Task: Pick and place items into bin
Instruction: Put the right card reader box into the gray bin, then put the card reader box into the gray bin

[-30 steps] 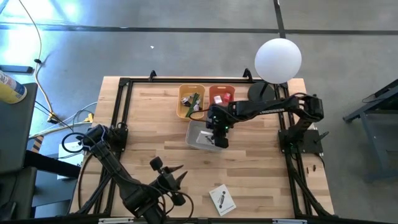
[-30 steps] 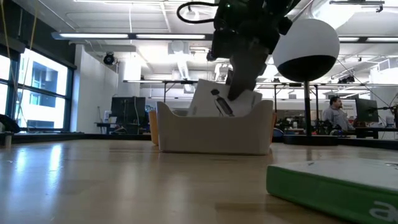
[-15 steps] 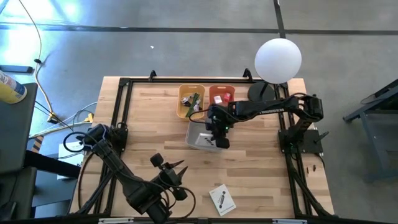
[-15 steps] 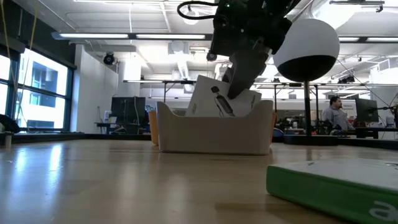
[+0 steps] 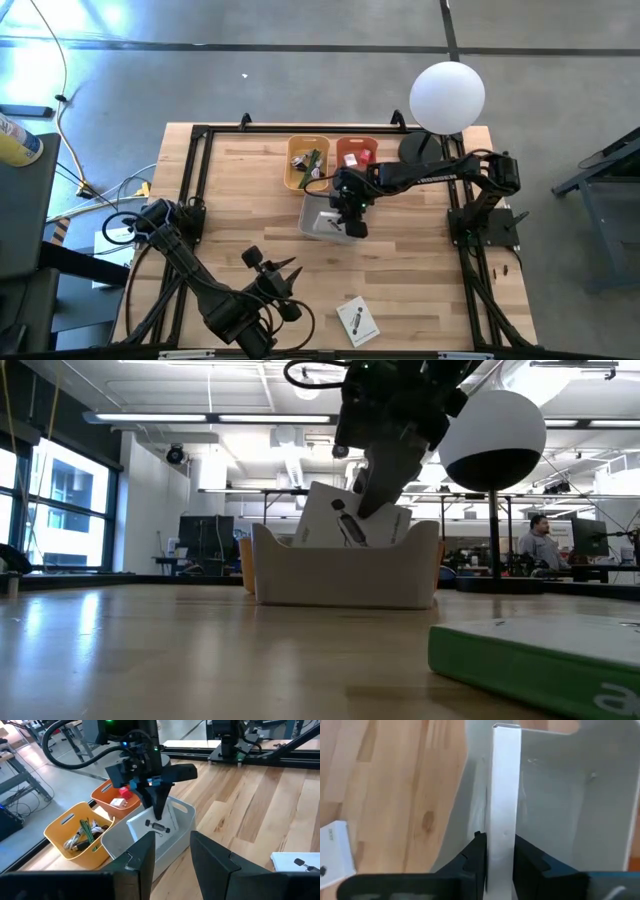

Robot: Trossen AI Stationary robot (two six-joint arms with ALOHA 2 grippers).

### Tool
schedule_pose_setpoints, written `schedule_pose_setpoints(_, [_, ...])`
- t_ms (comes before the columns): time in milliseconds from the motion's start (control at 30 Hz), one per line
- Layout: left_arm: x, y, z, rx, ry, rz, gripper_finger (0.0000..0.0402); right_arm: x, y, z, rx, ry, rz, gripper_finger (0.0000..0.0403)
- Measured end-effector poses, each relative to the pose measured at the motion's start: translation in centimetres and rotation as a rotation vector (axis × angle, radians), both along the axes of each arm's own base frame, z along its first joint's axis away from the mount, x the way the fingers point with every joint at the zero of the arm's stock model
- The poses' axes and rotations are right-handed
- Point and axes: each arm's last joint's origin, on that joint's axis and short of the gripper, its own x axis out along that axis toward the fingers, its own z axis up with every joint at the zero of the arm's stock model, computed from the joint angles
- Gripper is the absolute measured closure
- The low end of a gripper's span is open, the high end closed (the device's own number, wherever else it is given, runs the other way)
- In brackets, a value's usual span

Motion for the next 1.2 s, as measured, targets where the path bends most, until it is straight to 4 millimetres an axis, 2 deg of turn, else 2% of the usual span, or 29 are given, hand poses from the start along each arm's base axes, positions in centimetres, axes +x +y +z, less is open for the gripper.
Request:
schedule_pose_setpoints(167, [0.0, 0.0, 0.0, 0.0, 0.001, 0.0, 0.0289, 0.1, 0.0, -0.3, 0.021, 0.001, 0.026, 0.0336])
schedule_pose_setpoints(367, [0.0, 0.0, 0.0, 0.001, 0.002, 0.0, 0.0289, 0.5, 0.1, -1.7, 0.057, 0.045, 0.042, 0.0363])
schedule_pose_setpoints(467, [0.0, 0.0, 0.0, 0.002, 0.002, 0.0, 0.0289, 0.6, 0.1, -2.0, 0.058, 0.051, 0.041, 0.0359])
schedule_pose_setpoints(933, [-0.2, 0.1, 0.0, 0.016, 0.02, 0.0, 0.0289, 0.7, -0.7, -2.0, -0.044, 0.044, -0.016, 0.0211])
schedule_pose_setpoints(1067, [-0.2, 0.1, 0.0, 0.016, 0.023, 0.0, 0.0289, 0.7, -0.9, -2.0, -0.095, 0.045, -0.044, 0.0184])
schedule_pose_setpoints(1200, [-0.2, 0.1, 0.0, 0.008, 0.029, 0.0, 0.0289, 1.3, -1.0, -1.0, -0.123, 0.014, -0.054, 0.0172])
